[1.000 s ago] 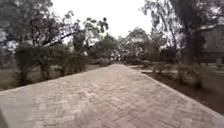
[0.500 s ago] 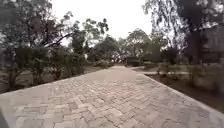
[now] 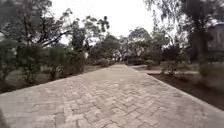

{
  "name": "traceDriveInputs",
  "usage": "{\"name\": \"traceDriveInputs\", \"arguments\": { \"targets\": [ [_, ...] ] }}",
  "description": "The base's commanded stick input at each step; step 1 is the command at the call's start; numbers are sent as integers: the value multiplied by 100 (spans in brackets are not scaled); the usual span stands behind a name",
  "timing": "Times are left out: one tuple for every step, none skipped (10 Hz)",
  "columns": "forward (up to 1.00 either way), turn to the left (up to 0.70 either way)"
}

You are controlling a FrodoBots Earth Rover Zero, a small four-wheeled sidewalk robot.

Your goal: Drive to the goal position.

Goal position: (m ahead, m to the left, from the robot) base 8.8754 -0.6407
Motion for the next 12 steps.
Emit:
{"name": "traceDriveInputs", "arguments": {
  "targets": [
    [70, 2],
    [70, 0],
    [70, 0],
    [70, 0],
    [70, 0],
    [70, 0],
    [70, 0],
    [70, 0],
    [70, 0],
    [70, 0],
    [70, 0],
    [70, 0]
  ]
}}
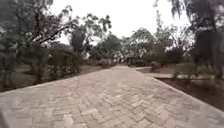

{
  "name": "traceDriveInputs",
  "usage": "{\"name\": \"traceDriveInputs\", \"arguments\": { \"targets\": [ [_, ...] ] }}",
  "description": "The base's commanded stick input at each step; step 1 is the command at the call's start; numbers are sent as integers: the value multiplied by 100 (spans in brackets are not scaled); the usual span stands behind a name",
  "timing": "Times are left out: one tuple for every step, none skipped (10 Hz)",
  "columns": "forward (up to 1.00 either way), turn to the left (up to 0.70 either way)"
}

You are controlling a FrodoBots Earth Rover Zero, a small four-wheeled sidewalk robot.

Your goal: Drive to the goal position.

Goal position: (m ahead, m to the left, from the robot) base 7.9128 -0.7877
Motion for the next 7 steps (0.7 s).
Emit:
{"name": "traceDriveInputs", "arguments": {
  "targets": [
    [70, 0],
    [70, 0],
    [70, 0],
    [70, 0],
    [70, 0],
    [70, 0],
    [70, 0]
  ]
}}
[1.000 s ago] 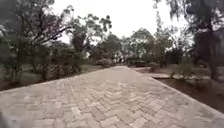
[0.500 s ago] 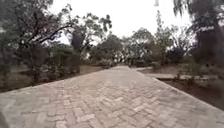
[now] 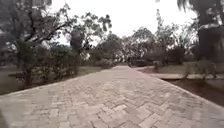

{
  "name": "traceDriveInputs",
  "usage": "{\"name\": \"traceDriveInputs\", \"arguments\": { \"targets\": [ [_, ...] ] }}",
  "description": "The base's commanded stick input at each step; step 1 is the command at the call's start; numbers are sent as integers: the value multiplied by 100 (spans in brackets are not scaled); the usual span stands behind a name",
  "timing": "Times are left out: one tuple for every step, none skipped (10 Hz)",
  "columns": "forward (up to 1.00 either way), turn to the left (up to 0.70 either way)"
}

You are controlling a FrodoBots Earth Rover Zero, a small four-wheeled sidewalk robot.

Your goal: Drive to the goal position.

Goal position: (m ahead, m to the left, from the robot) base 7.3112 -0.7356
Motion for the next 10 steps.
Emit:
{"name": "traceDriveInputs", "arguments": {
  "targets": [
    [70, 0],
    [70, 0],
    [70, -13],
    [70, -26],
    [70, -10],
    [70, -3],
    [70, 0],
    [70, 0],
    [70, 0],
    [70, 0]
  ]
}}
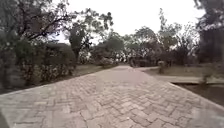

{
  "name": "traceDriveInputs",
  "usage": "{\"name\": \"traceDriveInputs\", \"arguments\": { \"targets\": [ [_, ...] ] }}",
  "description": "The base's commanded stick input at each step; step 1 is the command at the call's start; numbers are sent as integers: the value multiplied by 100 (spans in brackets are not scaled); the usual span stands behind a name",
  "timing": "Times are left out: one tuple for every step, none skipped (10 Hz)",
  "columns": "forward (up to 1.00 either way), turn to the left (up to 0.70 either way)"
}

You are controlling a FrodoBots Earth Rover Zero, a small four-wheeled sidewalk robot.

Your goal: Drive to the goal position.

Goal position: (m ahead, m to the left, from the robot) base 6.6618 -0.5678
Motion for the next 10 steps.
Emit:
{"name": "traceDriveInputs", "arguments": {
  "targets": [
    [70, 0],
    [70, 0],
    [70, 0],
    [70, 0],
    [70, 0],
    [70, 0],
    [70, 0],
    [70, 0],
    [70, 0],
    [70, 0]
  ]
}}
